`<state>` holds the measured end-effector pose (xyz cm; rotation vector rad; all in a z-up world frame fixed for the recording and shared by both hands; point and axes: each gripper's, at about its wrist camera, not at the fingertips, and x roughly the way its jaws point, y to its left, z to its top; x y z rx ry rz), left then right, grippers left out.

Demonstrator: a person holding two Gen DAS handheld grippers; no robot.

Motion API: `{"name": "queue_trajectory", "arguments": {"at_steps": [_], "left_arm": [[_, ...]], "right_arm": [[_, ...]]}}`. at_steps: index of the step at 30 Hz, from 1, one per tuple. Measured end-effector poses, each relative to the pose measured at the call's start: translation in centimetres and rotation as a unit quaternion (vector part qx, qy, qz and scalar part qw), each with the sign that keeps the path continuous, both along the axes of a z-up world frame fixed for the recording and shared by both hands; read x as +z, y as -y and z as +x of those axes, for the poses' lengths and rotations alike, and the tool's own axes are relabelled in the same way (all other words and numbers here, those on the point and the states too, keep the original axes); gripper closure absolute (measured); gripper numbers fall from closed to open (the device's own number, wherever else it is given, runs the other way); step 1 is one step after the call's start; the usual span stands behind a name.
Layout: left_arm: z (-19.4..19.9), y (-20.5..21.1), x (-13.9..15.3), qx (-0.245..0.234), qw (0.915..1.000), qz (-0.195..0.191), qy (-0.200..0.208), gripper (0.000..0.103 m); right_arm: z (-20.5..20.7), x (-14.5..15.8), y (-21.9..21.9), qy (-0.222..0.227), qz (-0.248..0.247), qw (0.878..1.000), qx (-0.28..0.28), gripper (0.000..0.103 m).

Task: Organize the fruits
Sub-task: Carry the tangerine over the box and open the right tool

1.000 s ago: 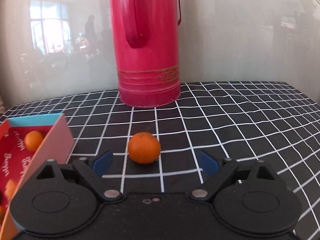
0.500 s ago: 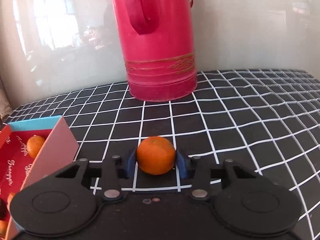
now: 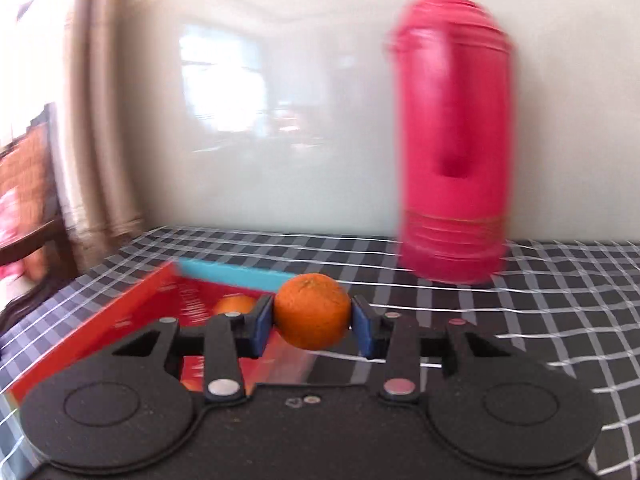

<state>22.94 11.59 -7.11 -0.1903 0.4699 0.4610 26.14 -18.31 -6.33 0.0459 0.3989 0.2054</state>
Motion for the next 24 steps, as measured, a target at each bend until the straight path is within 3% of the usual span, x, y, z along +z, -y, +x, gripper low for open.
{"name": "queue_trajectory", "arguments": {"at_steps": [5,10,11,13,15,19,21,24], "left_arm": [[-0.3,-0.5,-0.1,0.005,1.0000,0.007,-0.002,0.003],[-0.4,-1.7,-0.2,0.020,0.9998,0.003,-0.005,0.003],[-0.5,-1.9,-0.3,0.022,0.9998,0.001,-0.005,0.002],[-0.5,-2.3,-0.3,0.027,0.9996,-0.001,-0.005,0.002],[-0.5,-2.6,-0.4,0.029,0.9996,-0.005,-0.005,0.003],[-0.3,-2.5,-0.4,0.026,0.9996,-0.010,-0.004,0.003],[-0.2,-2.2,-0.4,0.022,0.9997,-0.008,-0.004,0.003],[0.0,-1.6,-0.3,0.015,0.9999,-0.006,-0.003,0.002]], "right_arm": [[-0.7,-0.5,-3.7,-0.011,-0.029,0.997,0.073,0.069],[-0.7,-0.6,-6.0,-0.017,-0.058,0.994,0.093,0.066],[-0.8,-0.6,-6.0,-0.012,-0.062,0.994,0.091,0.063],[-1.4,-0.2,-5.8,0.006,-0.066,0.995,0.080,0.041],[-2.0,0.3,-5.6,0.033,-0.072,0.995,0.063,0.029],[-2.6,1.0,-4.0,0.055,-0.080,0.995,0.031,0.022],[-2.7,1.1,-2.8,0.052,-0.082,0.995,0.011,0.021],[-2.8,1.0,-0.1,0.044,-0.083,0.995,-0.034,0.012]]}}
